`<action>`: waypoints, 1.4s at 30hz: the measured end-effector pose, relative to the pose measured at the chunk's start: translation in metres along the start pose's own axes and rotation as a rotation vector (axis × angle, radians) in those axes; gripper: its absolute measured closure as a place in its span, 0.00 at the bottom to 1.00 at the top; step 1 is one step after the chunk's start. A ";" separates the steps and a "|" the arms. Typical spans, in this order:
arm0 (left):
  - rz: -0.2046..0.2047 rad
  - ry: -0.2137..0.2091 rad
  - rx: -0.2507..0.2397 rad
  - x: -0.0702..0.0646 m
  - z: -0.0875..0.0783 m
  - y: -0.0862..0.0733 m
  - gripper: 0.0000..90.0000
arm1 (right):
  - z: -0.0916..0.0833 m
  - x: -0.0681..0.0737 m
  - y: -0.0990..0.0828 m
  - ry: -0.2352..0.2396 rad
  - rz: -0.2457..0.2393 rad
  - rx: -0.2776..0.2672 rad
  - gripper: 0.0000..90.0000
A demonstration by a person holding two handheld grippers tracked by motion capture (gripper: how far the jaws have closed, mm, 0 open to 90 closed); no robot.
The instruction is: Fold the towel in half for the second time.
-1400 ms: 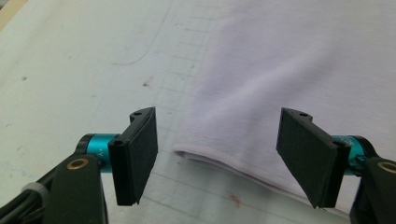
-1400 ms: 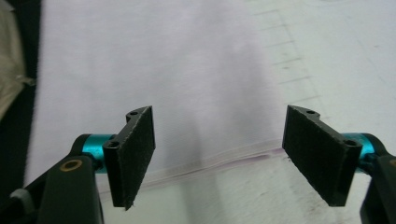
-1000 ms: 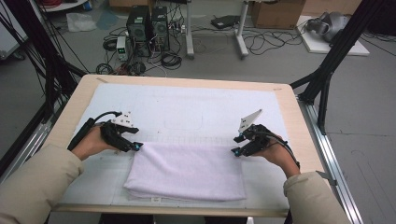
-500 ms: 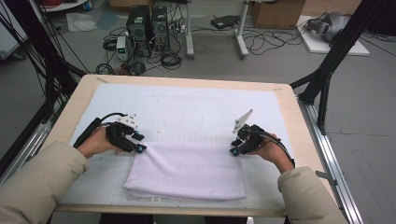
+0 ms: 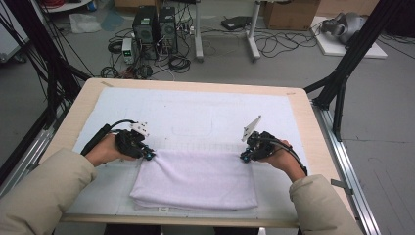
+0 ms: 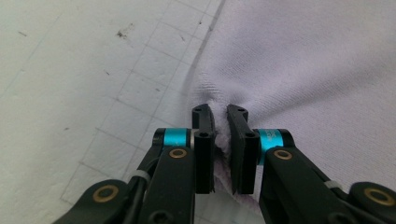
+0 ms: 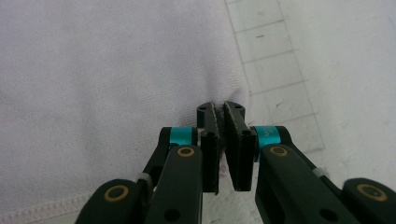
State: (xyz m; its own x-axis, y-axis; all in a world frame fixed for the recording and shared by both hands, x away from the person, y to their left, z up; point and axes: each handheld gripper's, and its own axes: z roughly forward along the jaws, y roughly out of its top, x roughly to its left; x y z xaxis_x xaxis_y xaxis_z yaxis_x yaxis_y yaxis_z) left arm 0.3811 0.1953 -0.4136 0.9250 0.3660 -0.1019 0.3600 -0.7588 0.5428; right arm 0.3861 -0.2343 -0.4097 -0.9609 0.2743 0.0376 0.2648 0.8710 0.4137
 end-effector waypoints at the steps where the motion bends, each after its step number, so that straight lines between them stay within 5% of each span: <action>1: 0.003 0.007 -0.002 -0.001 0.000 0.000 0.92 | -0.001 0.001 0.000 -0.006 -0.001 0.001 0.95; 11: 0.018 0.083 -0.016 -0.002 -0.010 0.003 0.93 | -0.008 0.004 0.005 -0.085 -0.004 -0.027 0.96; 15: -0.006 0.110 -0.043 0.000 -0.013 0.004 0.93 | -0.011 0.004 0.007 -0.124 0.003 -0.043 0.96; 21: -0.010 0.174 -0.079 0.006 -0.019 0.007 0.93 | -0.015 0.002 0.012 -0.211 0.017 -0.088 0.96; 31: -0.034 0.253 -0.126 0.035 -0.035 0.020 0.93 | -0.023 -0.013 0.022 -0.292 0.062 -0.172 0.96; 39: -0.057 0.279 -0.138 0.061 -0.037 0.037 0.93 | -0.035 -0.038 0.035 -0.350 0.094 -0.220 0.96; 42: -0.034 0.264 -0.147 0.070 -0.029 0.036 0.92 | -0.033 -0.048 0.037 -0.357 0.097 -0.223 0.96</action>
State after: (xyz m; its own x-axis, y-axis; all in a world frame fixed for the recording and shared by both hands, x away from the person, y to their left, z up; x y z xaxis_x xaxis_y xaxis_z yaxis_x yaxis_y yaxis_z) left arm 0.4551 0.2095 -0.3767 0.8424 0.5317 0.0876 0.3508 -0.6645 0.6598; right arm 0.4395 -0.2284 -0.3659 -0.8337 0.5088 -0.2147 0.2914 0.7356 0.6115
